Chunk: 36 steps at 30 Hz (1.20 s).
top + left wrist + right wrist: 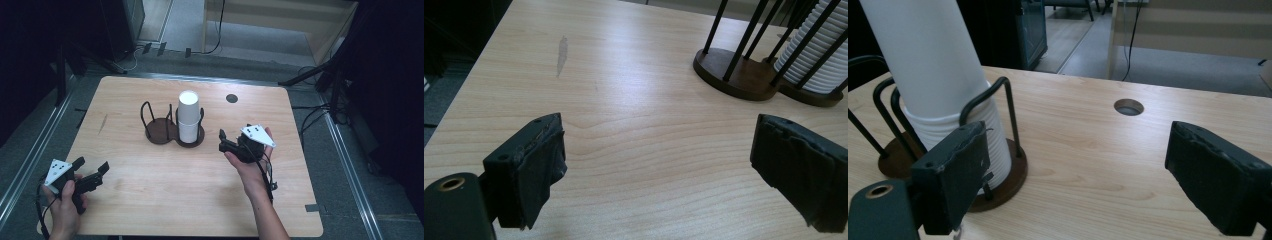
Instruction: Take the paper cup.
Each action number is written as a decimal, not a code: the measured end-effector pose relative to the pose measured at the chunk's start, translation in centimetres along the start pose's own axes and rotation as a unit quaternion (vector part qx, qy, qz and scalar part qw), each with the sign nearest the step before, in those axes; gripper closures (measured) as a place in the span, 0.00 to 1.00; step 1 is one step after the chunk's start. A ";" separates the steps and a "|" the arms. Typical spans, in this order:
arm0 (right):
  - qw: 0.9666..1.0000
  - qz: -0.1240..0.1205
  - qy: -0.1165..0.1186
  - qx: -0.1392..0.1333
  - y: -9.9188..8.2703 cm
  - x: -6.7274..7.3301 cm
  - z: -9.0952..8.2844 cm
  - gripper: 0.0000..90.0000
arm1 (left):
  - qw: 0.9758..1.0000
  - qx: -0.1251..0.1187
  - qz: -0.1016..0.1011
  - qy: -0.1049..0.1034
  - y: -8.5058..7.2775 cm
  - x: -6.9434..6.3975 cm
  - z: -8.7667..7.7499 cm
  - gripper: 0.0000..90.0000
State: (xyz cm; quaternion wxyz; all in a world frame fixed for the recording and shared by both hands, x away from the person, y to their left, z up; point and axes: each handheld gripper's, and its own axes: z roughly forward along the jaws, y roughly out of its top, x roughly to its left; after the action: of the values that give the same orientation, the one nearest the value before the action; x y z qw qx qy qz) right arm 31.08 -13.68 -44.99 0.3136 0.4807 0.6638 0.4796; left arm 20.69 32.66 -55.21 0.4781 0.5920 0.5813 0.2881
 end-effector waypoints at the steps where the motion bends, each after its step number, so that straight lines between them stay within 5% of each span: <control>1: 1.000 0.000 0.002 0.001 0.1 0.2 0.1 0.12 | 1.000 0.000 0.000 0.000 0.0 0.0 0.0 0.09; 26: 0.998 -0.011 0.066 0.006 1.7 6.4 4.3 0.13 | 1.000 0.004 0.003 -0.005 0.0 -0.1 0.0 0.09; 36: 0.997 -0.018 0.071 0.009 2.4 8.1 5.9 0.14 | 1.000 0.005 0.001 -0.007 0.0 0.0 0.1 0.09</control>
State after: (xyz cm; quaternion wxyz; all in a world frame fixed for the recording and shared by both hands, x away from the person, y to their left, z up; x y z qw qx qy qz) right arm 34.35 -3.92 -44.38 0.2700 0.4359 0.6973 0.5009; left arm 20.74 32.60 -55.22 0.4789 0.5970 0.5786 0.2819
